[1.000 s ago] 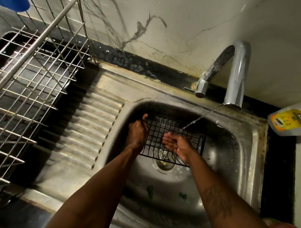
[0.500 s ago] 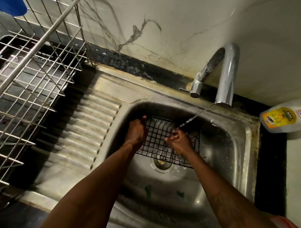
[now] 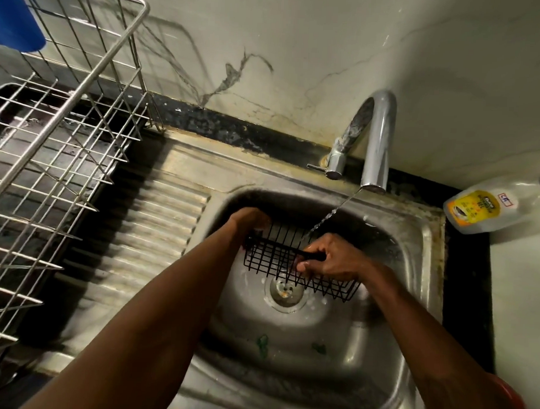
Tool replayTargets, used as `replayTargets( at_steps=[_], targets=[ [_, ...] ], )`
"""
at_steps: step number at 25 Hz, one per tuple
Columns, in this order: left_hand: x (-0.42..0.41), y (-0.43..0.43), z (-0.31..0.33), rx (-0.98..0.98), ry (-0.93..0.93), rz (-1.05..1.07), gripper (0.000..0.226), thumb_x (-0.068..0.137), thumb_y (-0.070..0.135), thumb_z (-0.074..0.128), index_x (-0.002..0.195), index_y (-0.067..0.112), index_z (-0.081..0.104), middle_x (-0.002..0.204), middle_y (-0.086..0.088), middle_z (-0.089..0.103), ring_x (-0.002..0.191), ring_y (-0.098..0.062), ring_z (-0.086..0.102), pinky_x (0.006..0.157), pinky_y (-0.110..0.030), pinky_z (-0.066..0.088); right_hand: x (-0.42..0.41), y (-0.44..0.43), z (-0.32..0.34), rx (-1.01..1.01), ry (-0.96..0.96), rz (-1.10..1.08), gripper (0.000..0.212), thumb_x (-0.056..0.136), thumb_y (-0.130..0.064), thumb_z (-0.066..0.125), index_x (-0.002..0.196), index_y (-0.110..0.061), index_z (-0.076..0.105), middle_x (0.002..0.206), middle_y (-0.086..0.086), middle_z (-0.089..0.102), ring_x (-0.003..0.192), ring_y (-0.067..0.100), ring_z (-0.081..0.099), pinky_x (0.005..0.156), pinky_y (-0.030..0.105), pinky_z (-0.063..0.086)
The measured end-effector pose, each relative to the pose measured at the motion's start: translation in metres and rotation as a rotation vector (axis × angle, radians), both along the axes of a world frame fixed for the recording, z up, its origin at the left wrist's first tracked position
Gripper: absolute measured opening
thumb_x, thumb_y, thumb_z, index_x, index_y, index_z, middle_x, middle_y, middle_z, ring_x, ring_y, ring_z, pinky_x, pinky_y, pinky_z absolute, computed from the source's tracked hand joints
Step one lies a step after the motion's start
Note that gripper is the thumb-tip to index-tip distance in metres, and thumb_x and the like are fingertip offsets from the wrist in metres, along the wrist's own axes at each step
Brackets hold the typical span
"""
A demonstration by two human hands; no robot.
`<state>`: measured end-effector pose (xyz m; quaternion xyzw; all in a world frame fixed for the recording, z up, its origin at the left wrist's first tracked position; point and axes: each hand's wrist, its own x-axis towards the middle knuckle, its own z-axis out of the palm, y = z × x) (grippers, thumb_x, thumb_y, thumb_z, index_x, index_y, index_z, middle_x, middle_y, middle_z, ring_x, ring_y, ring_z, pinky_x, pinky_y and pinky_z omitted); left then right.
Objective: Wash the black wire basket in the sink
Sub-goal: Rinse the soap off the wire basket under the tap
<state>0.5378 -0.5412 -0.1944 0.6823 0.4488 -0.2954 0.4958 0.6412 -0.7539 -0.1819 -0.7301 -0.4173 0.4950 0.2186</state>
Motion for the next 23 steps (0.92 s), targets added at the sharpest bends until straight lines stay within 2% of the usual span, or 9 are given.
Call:
replayTargets(
  at_steps=[3,6,9,11,14,16,18,21,23],
  targets=[
    [0.0,0.009,0.01,-0.184,-0.291,0.292,0.035,0.099,0.025,0.057,0.126,0.003,0.06,0.104,-0.008,0.056,0.077,-0.02,0.054,0.06,-0.024,0.048,0.021,0.003,0.007,0.035,0.0,-0.102,0.016,0.09,-0.033,0.075,0.095,-0.017,0.076,0.083,0.0,0.077,0.074,0.015,0.074,0.071,0.035,0.061],
    [-0.001,0.001,0.003,0.111,-0.413,0.114,0.035,0.099,0.036,0.054,0.1,0.005,0.07,0.093,-0.008,0.07,0.088,-0.025,0.066,0.074,-0.031,0.053,0.032,0.007,0.004,0.054,-0.229,-0.116,0.024,0.094,-0.044,0.067,0.098,-0.022,0.075,0.084,-0.003,0.075,0.077,0.011,0.071,0.076,0.04,0.06],
    [-0.002,-0.026,-0.009,0.347,-0.637,0.188,0.042,0.103,0.033,0.051,0.07,0.011,0.065,0.058,0.002,0.063,0.048,-0.002,0.06,0.046,-0.024,0.05,0.018,0.012,0.002,-0.008,-0.515,-0.143,0.037,0.101,-0.047,0.05,0.124,-0.024,0.067,0.103,0.001,0.073,0.094,0.019,0.068,0.089,0.037,0.053],
    [0.001,-0.039,-0.015,0.41,-0.72,0.273,0.045,0.103,0.033,0.05,0.064,0.014,0.061,0.052,0.005,0.058,0.043,-0.002,0.055,0.043,-0.02,0.044,0.0,0.019,-0.003,0.08,-0.731,-0.132,0.034,0.102,-0.038,0.04,0.122,-0.024,0.064,0.107,0.007,0.073,0.096,0.027,0.068,0.082,0.035,0.048],
    [0.008,-0.039,-0.027,0.445,-0.714,0.288,0.039,0.102,0.032,0.05,0.072,0.011,0.064,0.069,-0.006,0.065,0.062,-0.012,0.059,0.061,-0.028,0.044,-0.026,0.046,-0.006,0.126,-0.818,-0.201,0.028,0.096,-0.038,0.039,0.093,-0.023,0.063,0.087,0.007,0.072,0.079,0.031,0.068,0.065,0.034,0.043],
    [0.009,-0.033,-0.036,0.433,-0.623,0.264,0.032,0.103,0.026,0.047,0.092,0.005,0.068,0.087,-0.014,0.064,0.077,-0.015,0.053,0.074,-0.019,0.035,-0.038,0.074,-0.008,0.031,-0.821,-0.256,0.038,0.099,-0.039,0.038,0.088,-0.019,0.068,0.081,0.008,0.073,0.075,0.031,0.069,0.066,0.034,0.048],
    [0.007,-0.029,-0.043,0.484,-0.625,0.259,0.038,0.102,0.032,0.041,0.102,0.004,0.066,0.094,-0.014,0.061,0.085,-0.017,0.053,0.074,-0.015,0.028,-0.044,0.093,-0.003,0.005,-0.855,-0.239,0.047,0.104,-0.04,0.032,0.09,-0.018,0.071,0.077,0.009,0.072,0.072,0.031,0.07,0.067,0.035,0.05],
    [0.017,-0.029,-0.03,0.342,-0.56,0.498,0.042,0.097,0.037,0.048,0.08,0.004,0.068,0.078,-0.01,0.068,0.07,-0.017,0.061,0.063,-0.024,0.042,-0.03,0.07,-0.003,0.088,-0.903,-0.093,0.047,0.107,-0.04,0.03,0.087,-0.019,0.066,0.072,0.008,0.069,0.064,0.027,0.067,0.058,0.032,0.046],
    [0.023,-0.03,-0.031,0.375,-0.51,0.511,0.042,0.094,0.042,0.051,0.078,0.007,0.069,0.078,-0.011,0.069,0.067,-0.016,0.064,0.065,-0.028,0.051,-0.012,0.027,-0.006,-0.003,-0.906,-0.196,0.061,0.107,-0.051,0.024,0.071,-0.02,0.062,0.059,0.0,0.061,0.052,0.016,0.057,0.052,0.026,0.031]
  ],
)
